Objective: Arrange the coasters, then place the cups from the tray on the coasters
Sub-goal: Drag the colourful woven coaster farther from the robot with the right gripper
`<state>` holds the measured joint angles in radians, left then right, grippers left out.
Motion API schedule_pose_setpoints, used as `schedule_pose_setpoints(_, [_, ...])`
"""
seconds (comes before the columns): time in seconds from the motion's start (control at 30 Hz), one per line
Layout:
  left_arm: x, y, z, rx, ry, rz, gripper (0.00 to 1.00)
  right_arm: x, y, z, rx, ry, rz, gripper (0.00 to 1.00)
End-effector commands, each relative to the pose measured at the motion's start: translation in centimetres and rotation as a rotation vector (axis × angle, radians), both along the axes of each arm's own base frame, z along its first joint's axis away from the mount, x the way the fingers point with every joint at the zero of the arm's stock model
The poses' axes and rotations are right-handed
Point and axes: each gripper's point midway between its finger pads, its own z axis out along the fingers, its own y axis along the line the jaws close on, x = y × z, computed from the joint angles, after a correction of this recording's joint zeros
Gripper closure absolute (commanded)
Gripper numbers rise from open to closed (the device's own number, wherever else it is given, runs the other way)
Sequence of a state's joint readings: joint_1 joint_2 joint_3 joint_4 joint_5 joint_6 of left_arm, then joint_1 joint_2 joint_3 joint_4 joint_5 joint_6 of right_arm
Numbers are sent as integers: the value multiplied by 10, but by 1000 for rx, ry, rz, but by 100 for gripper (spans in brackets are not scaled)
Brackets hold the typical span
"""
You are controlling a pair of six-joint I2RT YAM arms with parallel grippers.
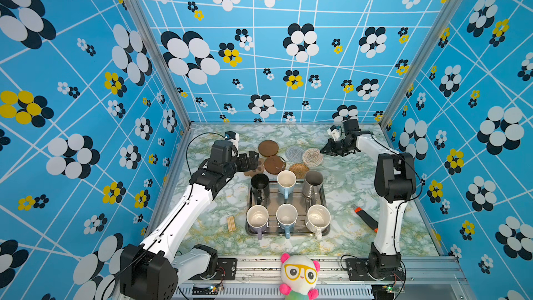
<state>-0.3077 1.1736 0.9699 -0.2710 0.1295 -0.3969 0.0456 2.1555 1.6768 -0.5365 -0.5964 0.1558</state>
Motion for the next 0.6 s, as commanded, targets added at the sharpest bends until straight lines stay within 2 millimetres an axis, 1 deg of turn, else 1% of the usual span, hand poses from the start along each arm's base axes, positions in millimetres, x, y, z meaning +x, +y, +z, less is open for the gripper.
schedule_pose_setpoints(0.0, [-5,1,2,8,0,5,0,5,-18,16,2,-36,-54,100])
schedule_pose_setpoints(0.13, [-5,0,2,6,2,6,0,8,-37,10,-1,-23,-100,100])
schedule_pose_setpoints(0.43, [-6,0,3,12,4,8,1,20,-92,-8,-6,15,-236,100])
schedule_pose_setpoints(0.5, [-6,-1,3,14,4,8,1,20,-101,-7,-12,18,-257,100])
schedule_pose_setpoints(0.53, [-6,-1,2,13,5,8,1,19,-106,-18,-17,41,-267,100])
schedule_pose_setpoints(0.57, [-6,-1,2,15,6,8,0,19,-110,-24,-25,53,-276,100])
